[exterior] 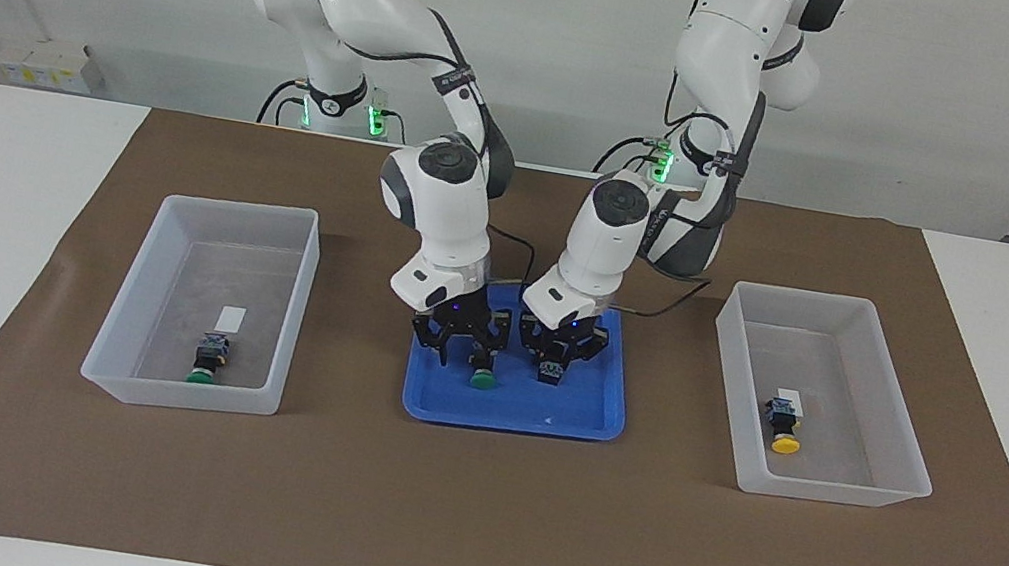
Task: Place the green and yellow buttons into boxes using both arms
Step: 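Grasp the second yellow button with the left gripper while the right grasps green, then carry the yellow button into its bin while the right gripper lifts green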
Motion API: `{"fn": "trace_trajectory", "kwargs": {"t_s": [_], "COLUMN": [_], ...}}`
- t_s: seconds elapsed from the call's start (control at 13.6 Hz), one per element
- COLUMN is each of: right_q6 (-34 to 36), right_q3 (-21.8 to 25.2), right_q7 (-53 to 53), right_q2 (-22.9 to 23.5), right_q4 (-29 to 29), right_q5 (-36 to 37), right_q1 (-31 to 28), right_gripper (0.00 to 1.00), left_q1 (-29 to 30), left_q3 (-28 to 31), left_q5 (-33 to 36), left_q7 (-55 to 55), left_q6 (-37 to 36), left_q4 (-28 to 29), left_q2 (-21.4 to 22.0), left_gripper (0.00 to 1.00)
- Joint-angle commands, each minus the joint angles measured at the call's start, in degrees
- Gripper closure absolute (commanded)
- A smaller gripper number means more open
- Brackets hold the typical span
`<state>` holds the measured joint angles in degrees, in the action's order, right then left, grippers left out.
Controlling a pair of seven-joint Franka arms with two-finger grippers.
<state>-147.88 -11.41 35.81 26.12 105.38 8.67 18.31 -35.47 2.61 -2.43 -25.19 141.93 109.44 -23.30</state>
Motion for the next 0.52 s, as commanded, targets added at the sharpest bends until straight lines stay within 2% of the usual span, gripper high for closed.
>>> {"fn": "trace_trajectory", "kwargs": {"t_s": [0.0, 0.44], "right_q6": [-2.5, -3.4], "right_q3": [-0.2, -0.2], "right_q7": [2.4, 3.4], "right_q2": [0.9, 1.9], "right_q4": [0.1, 0.1], "right_q5": [0.6, 0.6], "right_q1": [-0.1, 0.8], "right_gripper": [0.31, 0.3], "left_q1": [0.8, 6.6], "left_q3": [0.5, 0.5], "left_q5": [-0.9, -0.8], "left_q7": [0.2, 0.9], "left_q6": [-0.3, -8.1], "left_q4": [1.2, -6.8], "left_q2": [1.1, 0.6], "left_gripper": [1.0, 1.0]}}
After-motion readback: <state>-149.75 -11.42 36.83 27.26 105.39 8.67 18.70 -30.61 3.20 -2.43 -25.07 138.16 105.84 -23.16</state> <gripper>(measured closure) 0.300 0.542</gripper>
